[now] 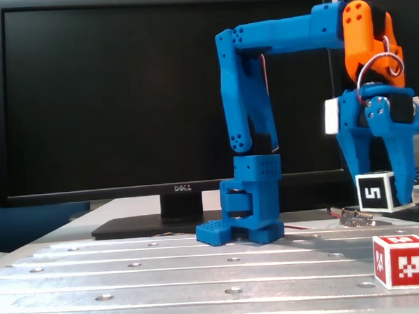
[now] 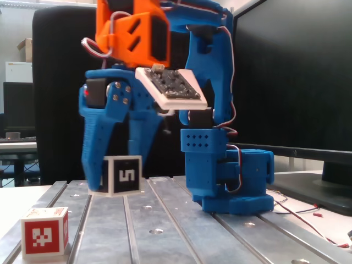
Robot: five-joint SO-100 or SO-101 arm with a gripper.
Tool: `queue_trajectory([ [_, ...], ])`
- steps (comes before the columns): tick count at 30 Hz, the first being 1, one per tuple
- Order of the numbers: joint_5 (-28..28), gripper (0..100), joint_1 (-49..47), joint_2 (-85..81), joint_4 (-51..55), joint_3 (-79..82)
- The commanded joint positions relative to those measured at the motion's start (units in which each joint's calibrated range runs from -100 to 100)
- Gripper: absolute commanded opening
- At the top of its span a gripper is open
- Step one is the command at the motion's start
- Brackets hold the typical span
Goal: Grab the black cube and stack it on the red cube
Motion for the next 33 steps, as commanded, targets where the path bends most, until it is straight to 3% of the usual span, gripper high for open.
queue_trajectory([
  [1,5.0,18,2.1,-0.2,0.1,-2.4],
  [15,22.0,18,6.2,2.7,2.0,-8.0],
  [23,27.8,18,8.4,13.0,8.6,-22.2],
  [33,32.8,18,10.7,17.4,7.7,-28.7],
])
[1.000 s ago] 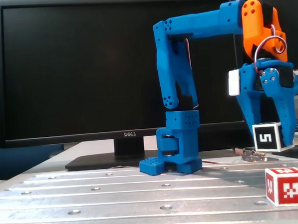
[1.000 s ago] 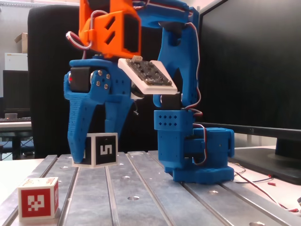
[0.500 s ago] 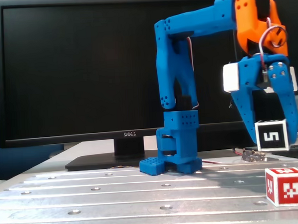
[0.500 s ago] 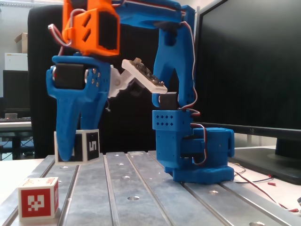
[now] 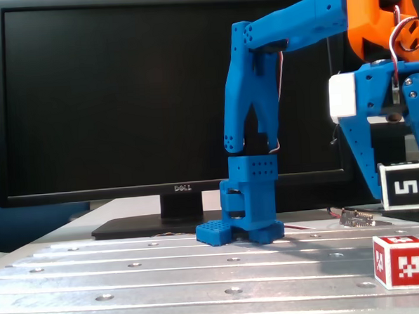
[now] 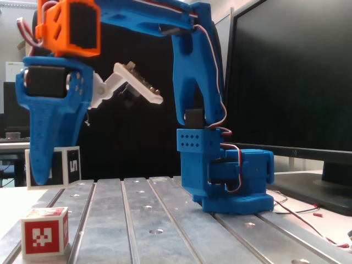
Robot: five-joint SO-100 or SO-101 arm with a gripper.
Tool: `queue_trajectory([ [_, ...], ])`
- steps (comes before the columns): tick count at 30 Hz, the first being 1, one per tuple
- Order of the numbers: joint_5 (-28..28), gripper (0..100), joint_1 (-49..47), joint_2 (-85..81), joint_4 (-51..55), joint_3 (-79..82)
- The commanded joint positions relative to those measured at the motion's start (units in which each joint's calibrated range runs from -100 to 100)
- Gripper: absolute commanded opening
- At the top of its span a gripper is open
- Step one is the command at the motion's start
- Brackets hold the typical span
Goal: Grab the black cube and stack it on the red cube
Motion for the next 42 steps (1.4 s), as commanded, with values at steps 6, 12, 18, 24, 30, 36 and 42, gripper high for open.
queue_trajectory([
  [6,5.8,18,1.8,0.9,-3.5,-1.8],
  [12,7.3,18,2.1,1.3,-4.0,-1.5],
  [18,8.0,18,2.6,1.3,-5.2,-1.3],
  [24,8.5,18,3.0,1.2,-5.9,-0.3],
  [30,8.8,18,3.1,1.3,-5.9,0.0],
  [36,8.9,18,3.5,1.1,-8.3,3.2],
  [42,8.9,18,3.3,0.6,-9.9,5.3],
])
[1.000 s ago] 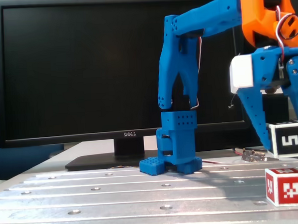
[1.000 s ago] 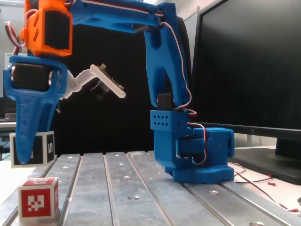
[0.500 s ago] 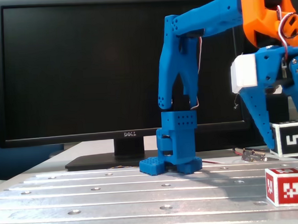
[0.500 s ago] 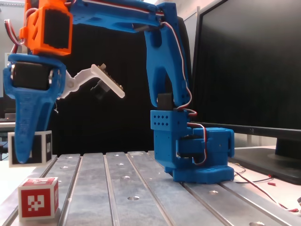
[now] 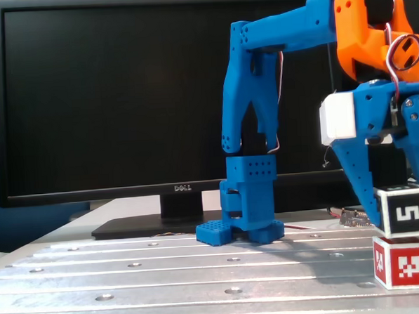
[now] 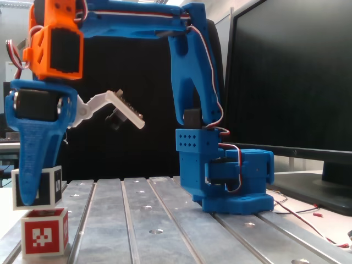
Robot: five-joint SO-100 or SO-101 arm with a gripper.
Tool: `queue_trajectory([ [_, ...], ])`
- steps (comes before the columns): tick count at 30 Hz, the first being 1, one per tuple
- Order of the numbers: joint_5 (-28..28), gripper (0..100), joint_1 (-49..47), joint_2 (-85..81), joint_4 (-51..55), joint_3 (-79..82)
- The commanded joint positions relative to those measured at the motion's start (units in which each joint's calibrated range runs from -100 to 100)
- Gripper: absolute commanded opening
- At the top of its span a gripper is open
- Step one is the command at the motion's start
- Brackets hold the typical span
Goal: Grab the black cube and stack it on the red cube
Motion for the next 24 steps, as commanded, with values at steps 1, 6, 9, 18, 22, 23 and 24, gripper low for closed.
queue_trajectory([
  [1,0.2,18,-0.1,-0.9,-0.4,-0.1],
  [6,0.2,18,-0.2,-0.9,-0.2,0.0],
  [9,0.1,18,-0.5,-0.8,0.1,0.0],
  [18,0.2,18,-0.6,-1.0,0.2,0.6],
  [22,0.2,18,-0.6,-1.1,0.3,1.2],
  [23,0.2,18,-0.6,-1.1,0.3,1.2],
  [24,0.2,18,-0.6,-1.1,0.3,1.2],
])
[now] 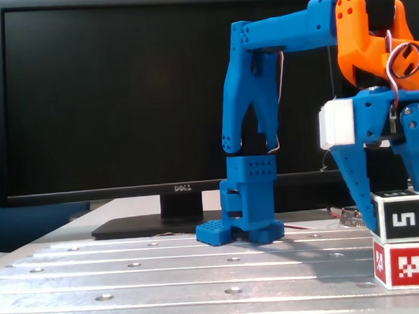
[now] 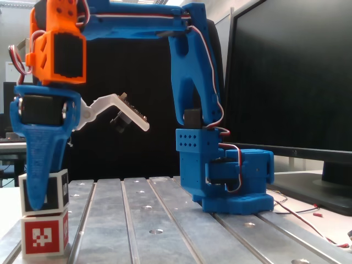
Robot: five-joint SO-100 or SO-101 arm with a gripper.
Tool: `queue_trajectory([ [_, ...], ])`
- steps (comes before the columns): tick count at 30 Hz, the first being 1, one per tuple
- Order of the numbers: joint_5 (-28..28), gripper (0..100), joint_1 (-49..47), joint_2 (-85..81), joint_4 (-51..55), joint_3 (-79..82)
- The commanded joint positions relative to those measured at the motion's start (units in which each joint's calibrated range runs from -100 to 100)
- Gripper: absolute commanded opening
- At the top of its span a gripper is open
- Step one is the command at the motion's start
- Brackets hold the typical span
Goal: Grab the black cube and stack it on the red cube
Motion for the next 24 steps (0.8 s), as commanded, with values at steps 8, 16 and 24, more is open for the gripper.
queue_trajectory([
  [8,0.2,18,0.0,-1.0,0.1,-0.1],
  [16,0.2,18,0.0,-0.7,0.1,-0.1],
  [24,0.2,18,0.0,-0.5,0.0,-0.1],
])
